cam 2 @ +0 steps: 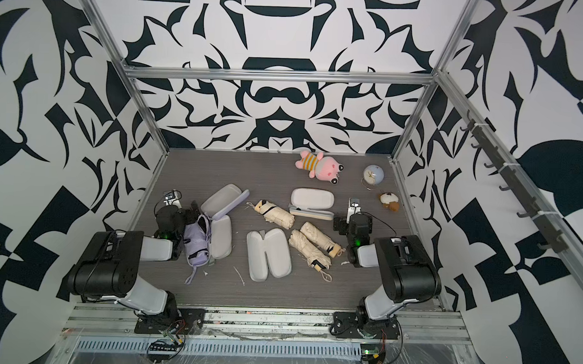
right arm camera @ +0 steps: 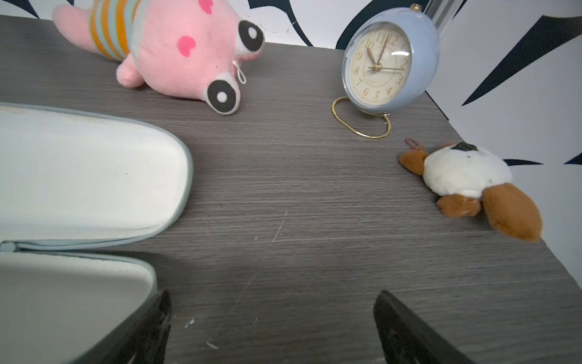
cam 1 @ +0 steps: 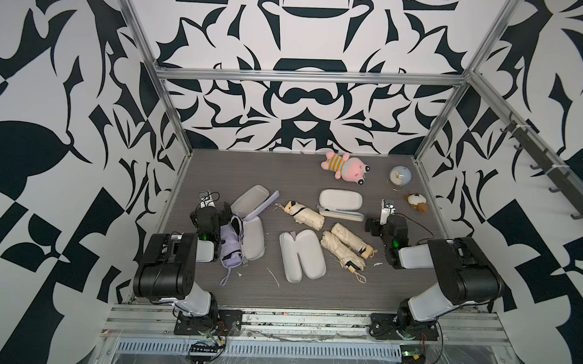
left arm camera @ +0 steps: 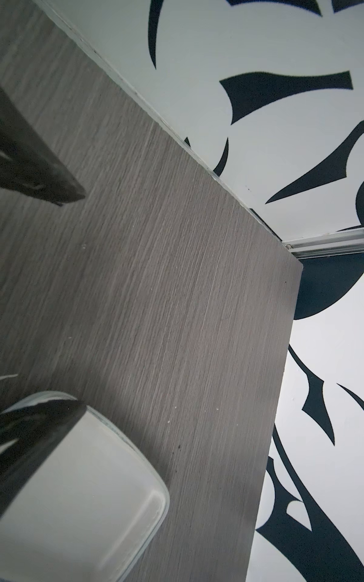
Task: Put umbrellas into zippered umbrella sleeves
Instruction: Pick up the umbrella from the center of the board.
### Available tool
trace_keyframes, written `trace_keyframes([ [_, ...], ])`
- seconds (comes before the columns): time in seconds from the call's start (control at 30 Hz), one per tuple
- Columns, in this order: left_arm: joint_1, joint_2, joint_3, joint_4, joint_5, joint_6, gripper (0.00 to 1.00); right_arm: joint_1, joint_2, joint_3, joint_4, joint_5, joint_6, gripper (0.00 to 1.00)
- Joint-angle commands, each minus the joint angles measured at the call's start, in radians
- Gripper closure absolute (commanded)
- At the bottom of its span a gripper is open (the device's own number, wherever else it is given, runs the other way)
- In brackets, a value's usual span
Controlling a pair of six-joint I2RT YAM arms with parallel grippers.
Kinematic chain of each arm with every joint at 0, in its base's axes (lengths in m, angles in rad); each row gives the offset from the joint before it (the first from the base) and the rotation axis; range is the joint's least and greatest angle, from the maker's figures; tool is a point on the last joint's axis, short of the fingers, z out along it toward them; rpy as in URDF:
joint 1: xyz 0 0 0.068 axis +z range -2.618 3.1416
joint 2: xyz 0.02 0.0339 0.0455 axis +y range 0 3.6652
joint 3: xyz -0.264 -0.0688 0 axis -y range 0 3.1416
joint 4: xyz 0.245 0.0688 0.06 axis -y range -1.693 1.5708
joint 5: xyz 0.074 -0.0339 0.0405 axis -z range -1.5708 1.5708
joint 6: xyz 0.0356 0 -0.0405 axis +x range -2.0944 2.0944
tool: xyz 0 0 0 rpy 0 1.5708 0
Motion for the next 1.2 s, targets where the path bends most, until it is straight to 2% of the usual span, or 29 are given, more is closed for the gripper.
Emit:
trace_keyframes([
  [0.0, 0.004, -0.001, 0.013, 0.004, -0.002, 0.011, 0.01, -0.007, -0.026, 0.023, 0.017, -0.037, -0.013, 0.0],
  [0.7, 0.011, 0.001, 0.019, -0.003, 0.011, 0.012, 0.01, -0.007, -0.026, 0.026, 0.014, -0.039, -0.016, 0.0],
  [0.8, -0.007, -0.042, 0.002, 0.016, -0.013, 0.011, 0.01, 0.019, -0.083, 0.011, 0.017, 0.015, -0.025, 0.0],
  [0.83, -0.023, -0.076, 0.001, -0.011, -0.03, 0.036, 0.01, 0.04, -0.143, 0.026, -0.064, 0.083, -0.034, 0.0],
  [0.93, -0.112, -0.242, 0.043, -0.209, -0.225, 0.049, 0.01, 0.077, -0.327, 0.138, -0.448, 0.202, 0.045, 0.0],
  [1.0, -0.161, -0.383, 0.122, -0.479, -0.381, -0.053, 0.0, 0.108, -0.444, 0.238, -0.75, 0.331, 0.171, 0.0],
  [1.03, -0.171, -0.427, 0.16, -0.592, -0.419, -0.111, 0.01, 0.133, -0.49, 0.286, -0.9, 0.403, 0.23, 0.0],
  [1.07, -0.175, -0.471, 0.201, -0.711, -0.428, -0.172, 0.01, 0.159, -0.539, 0.344, -1.047, 0.467, 0.301, 0.0],
  [1.1, -0.175, -0.507, 0.243, -0.824, -0.428, -0.227, 0.01, 0.174, -0.584, 0.382, -1.155, 0.478, 0.355, 0.0],
  [1.13, -0.177, -0.531, 0.279, -0.917, -0.422, -0.276, 0.01, 0.176, -0.622, 0.391, -1.182, 0.431, 0.364, 0.0],
  [1.17, -0.176, -0.548, 0.322, -1.006, -0.399, -0.316, 0.01, 0.175, -0.666, 0.379, -1.18, 0.405, 0.429, 0.0],
])
